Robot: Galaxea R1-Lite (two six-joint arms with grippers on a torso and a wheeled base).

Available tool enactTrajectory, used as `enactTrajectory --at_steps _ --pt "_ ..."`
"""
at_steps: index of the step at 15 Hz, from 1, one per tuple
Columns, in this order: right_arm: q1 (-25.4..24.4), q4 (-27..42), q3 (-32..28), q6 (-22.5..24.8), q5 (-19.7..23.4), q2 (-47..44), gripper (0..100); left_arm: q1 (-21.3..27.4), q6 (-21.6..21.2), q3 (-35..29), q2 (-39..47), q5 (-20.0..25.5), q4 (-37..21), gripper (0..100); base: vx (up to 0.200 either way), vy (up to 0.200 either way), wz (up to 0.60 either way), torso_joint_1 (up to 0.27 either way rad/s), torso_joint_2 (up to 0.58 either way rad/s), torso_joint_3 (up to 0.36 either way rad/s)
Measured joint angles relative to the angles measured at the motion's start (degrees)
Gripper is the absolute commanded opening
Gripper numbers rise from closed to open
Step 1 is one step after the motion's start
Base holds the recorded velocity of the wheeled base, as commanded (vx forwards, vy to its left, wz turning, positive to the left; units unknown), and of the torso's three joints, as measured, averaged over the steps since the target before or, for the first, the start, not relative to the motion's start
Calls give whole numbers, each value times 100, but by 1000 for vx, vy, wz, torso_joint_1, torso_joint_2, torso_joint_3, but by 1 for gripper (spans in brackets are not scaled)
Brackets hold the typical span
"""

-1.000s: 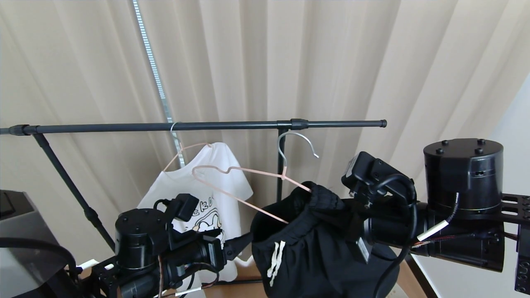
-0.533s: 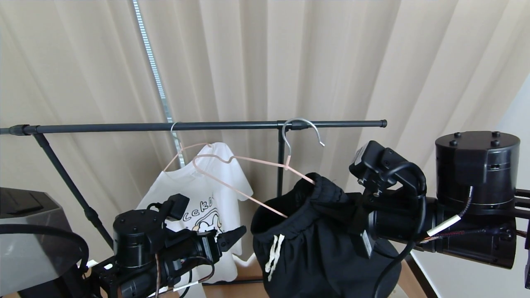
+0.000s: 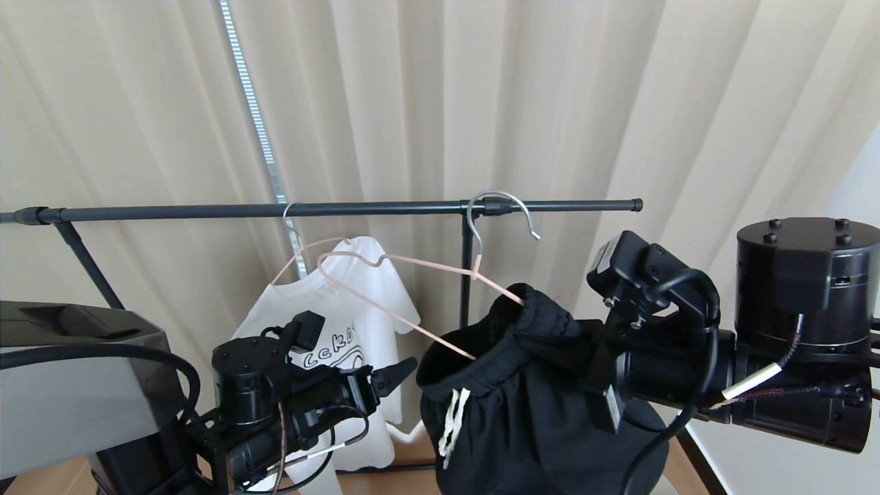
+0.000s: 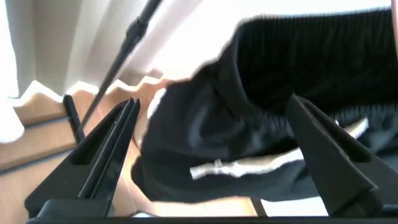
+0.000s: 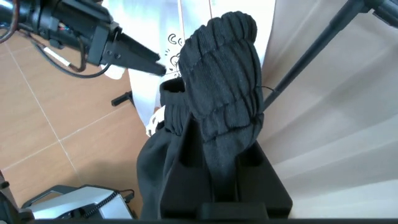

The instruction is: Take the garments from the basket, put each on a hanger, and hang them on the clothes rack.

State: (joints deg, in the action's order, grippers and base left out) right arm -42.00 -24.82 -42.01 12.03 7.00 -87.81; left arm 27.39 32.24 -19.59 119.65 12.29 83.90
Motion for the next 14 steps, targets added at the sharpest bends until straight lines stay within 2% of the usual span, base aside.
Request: enactTrajectory --at_steps 4,10,11,14 --pt "-144 2 12 -18 105 29 0 -13 -11 -245 177 0 -11 100 0 0 0 0 0 0" --pt "-310 -41 -46 -279 91 35 0 174 -167 -232 312 -33 27 100 0 0 0 0 0 0" --pt "-317 -41 -49 -282 90 38 0 207 -202 -223 321 -48 27 0 0 0 0 0 0 0" --pt "-315 -154 -55 -278 83 41 0 260 -279 -201 317 -59 32 0 0 0 0 0 0 0"
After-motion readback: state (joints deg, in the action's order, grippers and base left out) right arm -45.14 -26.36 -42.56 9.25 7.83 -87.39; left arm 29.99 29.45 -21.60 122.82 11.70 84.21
